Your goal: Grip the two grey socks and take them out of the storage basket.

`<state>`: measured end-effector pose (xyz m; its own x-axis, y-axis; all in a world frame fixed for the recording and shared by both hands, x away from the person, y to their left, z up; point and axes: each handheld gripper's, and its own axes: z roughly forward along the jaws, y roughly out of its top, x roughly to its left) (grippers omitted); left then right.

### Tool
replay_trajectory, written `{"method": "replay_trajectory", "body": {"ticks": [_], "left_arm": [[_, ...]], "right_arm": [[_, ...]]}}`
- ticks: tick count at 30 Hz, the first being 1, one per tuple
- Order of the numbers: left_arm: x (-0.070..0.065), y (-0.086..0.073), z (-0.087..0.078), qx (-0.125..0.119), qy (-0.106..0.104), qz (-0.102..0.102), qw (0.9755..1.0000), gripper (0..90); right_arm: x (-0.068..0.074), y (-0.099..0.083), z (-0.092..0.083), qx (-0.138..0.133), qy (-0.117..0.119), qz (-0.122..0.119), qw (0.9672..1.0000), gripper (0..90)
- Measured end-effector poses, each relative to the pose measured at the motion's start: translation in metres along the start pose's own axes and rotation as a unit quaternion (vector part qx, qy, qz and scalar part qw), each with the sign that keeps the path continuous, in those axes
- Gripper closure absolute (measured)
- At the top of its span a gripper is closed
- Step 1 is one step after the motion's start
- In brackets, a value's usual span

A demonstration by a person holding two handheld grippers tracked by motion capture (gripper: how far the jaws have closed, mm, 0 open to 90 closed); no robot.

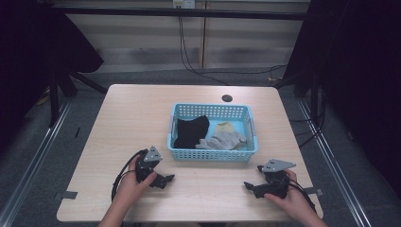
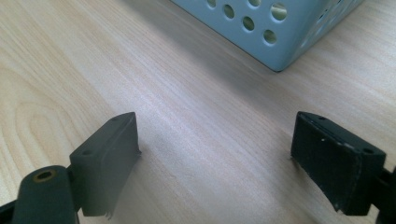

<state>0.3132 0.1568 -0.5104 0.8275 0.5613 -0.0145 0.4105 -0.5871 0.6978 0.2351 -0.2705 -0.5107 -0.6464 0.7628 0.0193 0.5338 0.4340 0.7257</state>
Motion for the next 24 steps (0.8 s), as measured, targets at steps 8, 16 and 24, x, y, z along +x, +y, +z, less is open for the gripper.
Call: {"method": "replay_trajectory", "body": {"ticks": [8, 16, 24], "left_arm": [[-0.001, 0.0, 0.0, 0.0, 0.002, -0.004, 1.0, 0.0], [-0.001, 0.0, 0.0, 0.0, 0.002, -0.005, 1.0, 0.0], [-0.001, 0.0, 0.0, 0.0, 0.001, -0.005, 1.0, 0.0]], "right_arm": [[0.0, 0.0, 0.0, -0.001, 0.002, 0.006, 1.0, 15.6], [-0.006, 0.021, -0.01, 0.079, 0.039, 0.01, 0.996, 22.8], [-0.006, 0.06, -0.02, 0.187, 0.054, -0.047, 0.9798, 23.7]]}}
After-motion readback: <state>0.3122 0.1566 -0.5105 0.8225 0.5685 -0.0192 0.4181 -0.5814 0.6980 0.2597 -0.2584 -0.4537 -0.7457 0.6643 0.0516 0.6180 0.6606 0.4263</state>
